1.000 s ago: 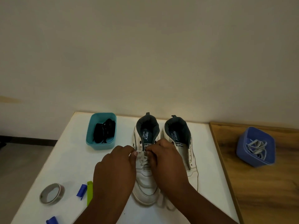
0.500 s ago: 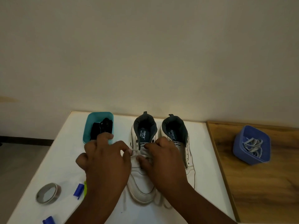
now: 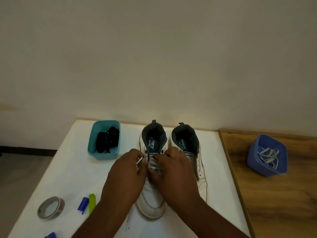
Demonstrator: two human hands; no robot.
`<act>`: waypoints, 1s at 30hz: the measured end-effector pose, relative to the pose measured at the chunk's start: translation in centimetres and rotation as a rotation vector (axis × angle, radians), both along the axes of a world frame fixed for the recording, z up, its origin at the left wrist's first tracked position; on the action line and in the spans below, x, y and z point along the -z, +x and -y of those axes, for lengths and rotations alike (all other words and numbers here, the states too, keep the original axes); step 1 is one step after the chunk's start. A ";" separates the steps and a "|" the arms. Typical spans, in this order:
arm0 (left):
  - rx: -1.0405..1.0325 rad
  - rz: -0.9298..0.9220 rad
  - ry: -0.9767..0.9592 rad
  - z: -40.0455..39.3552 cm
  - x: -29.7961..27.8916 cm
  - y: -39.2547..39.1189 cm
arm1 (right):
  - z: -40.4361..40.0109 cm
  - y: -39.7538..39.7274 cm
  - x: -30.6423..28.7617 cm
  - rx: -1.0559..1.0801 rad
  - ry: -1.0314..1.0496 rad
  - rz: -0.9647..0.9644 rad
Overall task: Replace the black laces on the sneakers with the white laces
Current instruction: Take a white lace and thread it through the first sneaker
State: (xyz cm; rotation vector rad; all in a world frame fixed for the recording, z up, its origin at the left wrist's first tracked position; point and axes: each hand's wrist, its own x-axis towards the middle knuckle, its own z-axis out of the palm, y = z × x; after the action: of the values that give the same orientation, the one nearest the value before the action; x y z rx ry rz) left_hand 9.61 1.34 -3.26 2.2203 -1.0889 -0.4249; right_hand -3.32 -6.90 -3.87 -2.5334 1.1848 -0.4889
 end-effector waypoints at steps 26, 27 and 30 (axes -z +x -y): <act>-0.100 0.129 -0.135 -0.1 1.0 1.4 | -0.1 -0.2 -0.8 -0.015 0.033 -0.030; -0.205 0.135 -0.255 -0.1 0.2 1.3 | -0.2 -0.2 -0.9 -0.017 0.036 -0.032; -0.621 -0.159 -0.599 -0.5 -2.2 1.7 | -0.2 -0.3 -1.2 -0.023 0.059 -0.010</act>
State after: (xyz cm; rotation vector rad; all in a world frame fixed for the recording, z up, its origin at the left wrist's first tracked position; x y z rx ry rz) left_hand 11.32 1.83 -1.09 1.8105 -0.3320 0.0065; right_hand -3.62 -6.66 -2.68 -2.4997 1.1553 -0.4300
